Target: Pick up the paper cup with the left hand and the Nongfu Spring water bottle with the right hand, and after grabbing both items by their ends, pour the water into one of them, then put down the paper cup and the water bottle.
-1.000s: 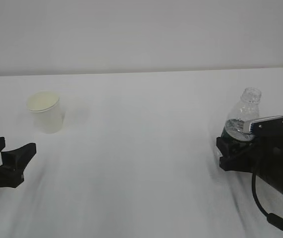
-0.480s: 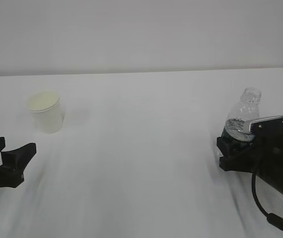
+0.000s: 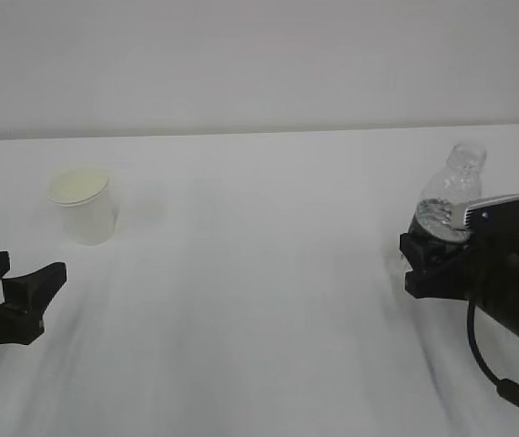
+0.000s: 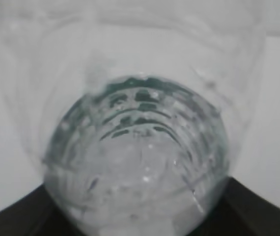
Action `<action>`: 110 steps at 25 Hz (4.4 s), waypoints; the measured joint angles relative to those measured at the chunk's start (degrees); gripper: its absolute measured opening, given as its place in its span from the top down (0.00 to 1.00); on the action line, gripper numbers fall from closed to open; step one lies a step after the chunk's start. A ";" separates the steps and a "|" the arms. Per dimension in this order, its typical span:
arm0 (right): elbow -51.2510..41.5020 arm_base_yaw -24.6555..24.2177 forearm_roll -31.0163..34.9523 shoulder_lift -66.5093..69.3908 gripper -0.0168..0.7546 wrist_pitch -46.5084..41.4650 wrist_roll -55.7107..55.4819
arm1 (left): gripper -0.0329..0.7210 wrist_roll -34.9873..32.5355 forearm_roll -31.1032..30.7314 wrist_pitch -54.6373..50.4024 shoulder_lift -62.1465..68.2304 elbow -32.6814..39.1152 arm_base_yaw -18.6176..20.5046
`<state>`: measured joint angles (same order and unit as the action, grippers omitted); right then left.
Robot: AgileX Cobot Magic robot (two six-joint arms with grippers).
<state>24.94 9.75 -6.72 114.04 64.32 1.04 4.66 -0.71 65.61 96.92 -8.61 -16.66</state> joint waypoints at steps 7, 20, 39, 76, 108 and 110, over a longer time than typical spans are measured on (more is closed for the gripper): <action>0.00 0.00 0.00 -5.52 0.38 -0.79 0.38 | 0.24 -0.57 0.24 0.00 0.00 -0.47 0.00; -0.19 0.00 -0.45 -8.38 0.38 -5.32 1.50 | 0.24 -3.47 4.15 0.00 3.97 -4.02 0.00; -0.23 0.00 -0.66 -14.42 0.38 -11.33 2.65 | 0.24 -3.82 6.62 0.00 16.90 -14.19 0.00; -0.32 0.00 -0.78 -14.42 0.38 -11.54 2.92 | 0.24 5.30 -21.24 0.00 28.67 -25.85 15.96; -0.32 0.00 -0.78 -14.42 0.38 -11.80 2.98 | 0.24 5.30 -21.76 0.00 30.95 -34.89 15.96; -0.32 0.00 -0.78 -14.42 0.38 -11.84 2.98 | 0.24 5.30 -22.13 0.00 30.95 -35.39 15.96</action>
<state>24.62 9.75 -7.50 99.62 52.48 4.02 9.97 -22.84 65.61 127.87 -44.00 -0.70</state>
